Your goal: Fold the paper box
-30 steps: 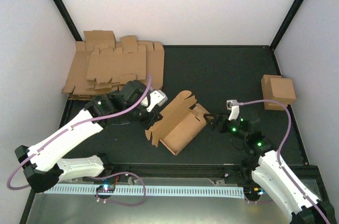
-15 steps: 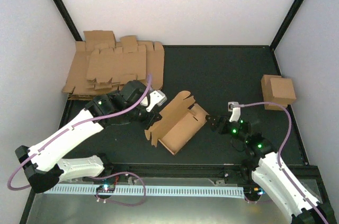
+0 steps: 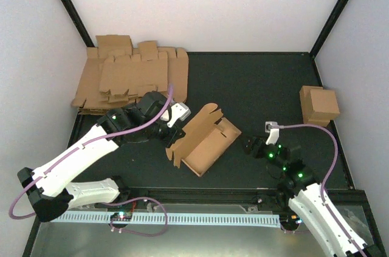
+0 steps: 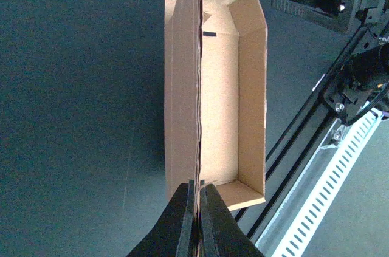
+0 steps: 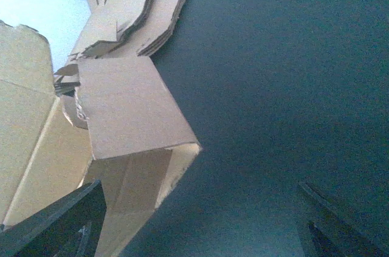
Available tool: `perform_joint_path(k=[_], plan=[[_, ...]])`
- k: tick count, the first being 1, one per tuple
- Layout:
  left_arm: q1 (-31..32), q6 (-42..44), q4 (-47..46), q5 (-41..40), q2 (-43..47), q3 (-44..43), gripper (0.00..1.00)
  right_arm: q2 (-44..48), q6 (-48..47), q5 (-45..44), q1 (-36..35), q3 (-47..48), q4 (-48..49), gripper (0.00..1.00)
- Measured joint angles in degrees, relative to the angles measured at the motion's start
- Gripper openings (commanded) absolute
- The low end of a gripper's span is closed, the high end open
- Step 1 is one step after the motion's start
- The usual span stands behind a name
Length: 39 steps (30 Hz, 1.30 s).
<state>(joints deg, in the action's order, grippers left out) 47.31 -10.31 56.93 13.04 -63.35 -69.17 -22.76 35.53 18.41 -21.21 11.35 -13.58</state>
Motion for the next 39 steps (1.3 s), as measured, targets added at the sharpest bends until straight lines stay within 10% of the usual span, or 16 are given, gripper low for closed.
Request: perform_joint_path(k=[39], plan=[[-0.5,0.0,-0.8,4.3,0.0,0.0,0.02,-9.2,-0.1,11.8,0.0,-1.5,12.5,0.86]])
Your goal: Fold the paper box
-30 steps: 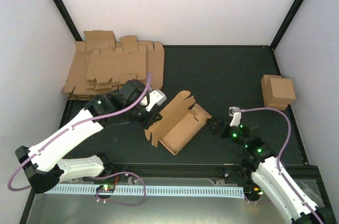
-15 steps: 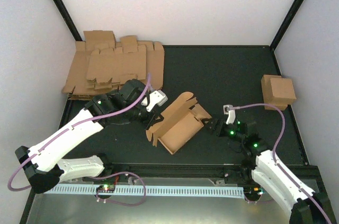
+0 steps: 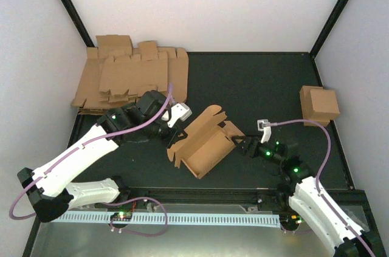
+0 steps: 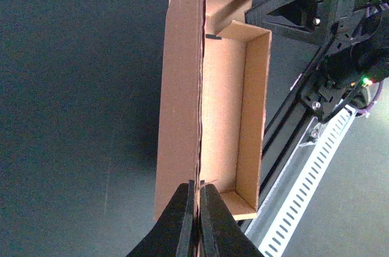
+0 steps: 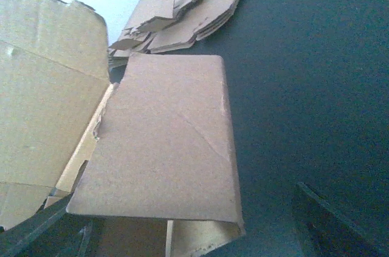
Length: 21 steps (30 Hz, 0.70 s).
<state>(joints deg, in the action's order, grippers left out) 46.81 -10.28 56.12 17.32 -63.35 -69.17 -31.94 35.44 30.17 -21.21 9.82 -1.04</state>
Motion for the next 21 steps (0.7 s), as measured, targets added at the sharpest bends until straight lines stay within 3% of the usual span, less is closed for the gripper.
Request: perform_joint_path(k=[7,21], plan=[[-0.2,0.0,0.0,0.0,0.0,0.0,0.01,2.5,-0.6,2.0,0.0,0.0,-0.1,0.84],[-0.2,0.0,0.0,0.1,-0.3,0.3,0.02,2.9,-0.6,7.7,0.0,0.0,3.7,0.64]])
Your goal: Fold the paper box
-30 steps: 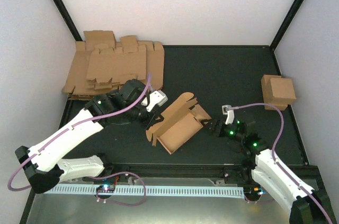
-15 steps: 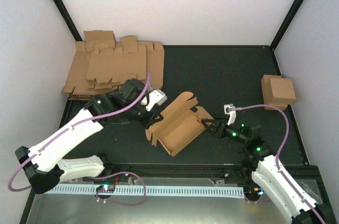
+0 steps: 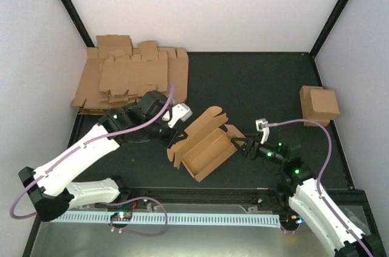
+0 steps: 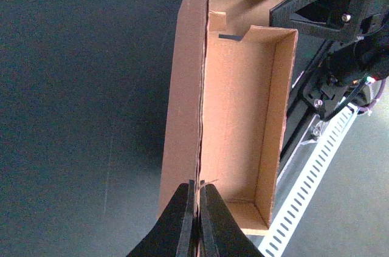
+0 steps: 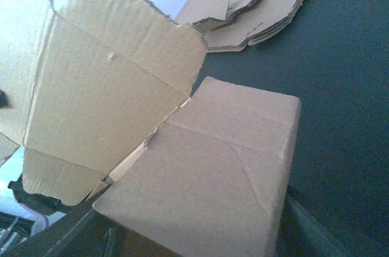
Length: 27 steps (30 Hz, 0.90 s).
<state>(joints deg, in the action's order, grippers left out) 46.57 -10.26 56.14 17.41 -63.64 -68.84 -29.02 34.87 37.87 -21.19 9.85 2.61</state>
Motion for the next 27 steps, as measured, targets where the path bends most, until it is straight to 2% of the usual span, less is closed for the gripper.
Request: perform_joint_path(k=[7,12,17,27], plan=[[0.0,0.0,0.0,0.0,-1.3,0.0,0.02,3.8,0.0,-0.4,0.0,0.0,-0.4,0.60],[-0.1,0.0,0.0,0.0,-1.7,0.1,0.02,4.4,0.0,0.2,0.0,0.0,-0.2,0.70],[-0.3,0.0,0.0,0.0,-1.7,0.1,0.02,1.5,-0.1,2.6,0.0,0.0,1.0,0.70],[-0.4,0.0,1.3,-2.3,-2.0,0.6,0.02,-3.5,0.4,10.4,0.0,0.0,4.8,0.78]])
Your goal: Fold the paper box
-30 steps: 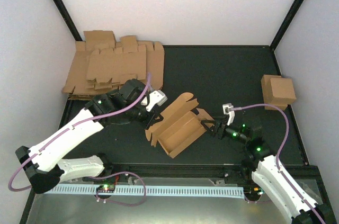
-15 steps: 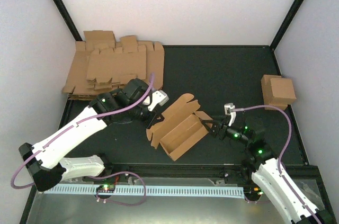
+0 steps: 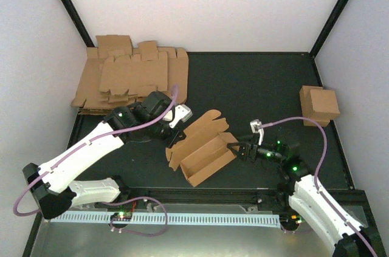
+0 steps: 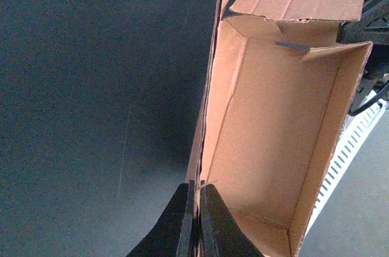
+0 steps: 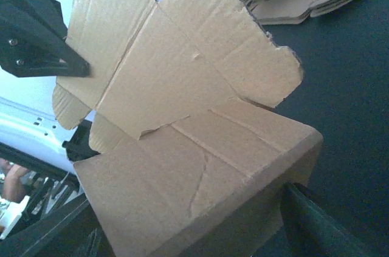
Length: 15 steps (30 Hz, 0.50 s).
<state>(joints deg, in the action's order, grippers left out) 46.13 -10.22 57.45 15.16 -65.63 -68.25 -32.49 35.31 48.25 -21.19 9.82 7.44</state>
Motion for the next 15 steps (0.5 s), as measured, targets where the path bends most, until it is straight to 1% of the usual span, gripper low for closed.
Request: perform_joint_path(k=[3,6,15], plan=[[0.0,0.1,0.1,-0.7,-0.2,0.3,0.01,-1.6,0.3,1.8,0.0,0.0,0.7,0.81],[0.0,0.2,0.0,-1.3,-0.2,0.3,0.02,-1.3,0.8,2.8,0.0,0.0,1.2,0.83],[0.0,0.7,0.0,-3.6,-0.3,0.9,0.02,-0.3,1.0,3.6,0.0,0.0,2.1,0.82]])
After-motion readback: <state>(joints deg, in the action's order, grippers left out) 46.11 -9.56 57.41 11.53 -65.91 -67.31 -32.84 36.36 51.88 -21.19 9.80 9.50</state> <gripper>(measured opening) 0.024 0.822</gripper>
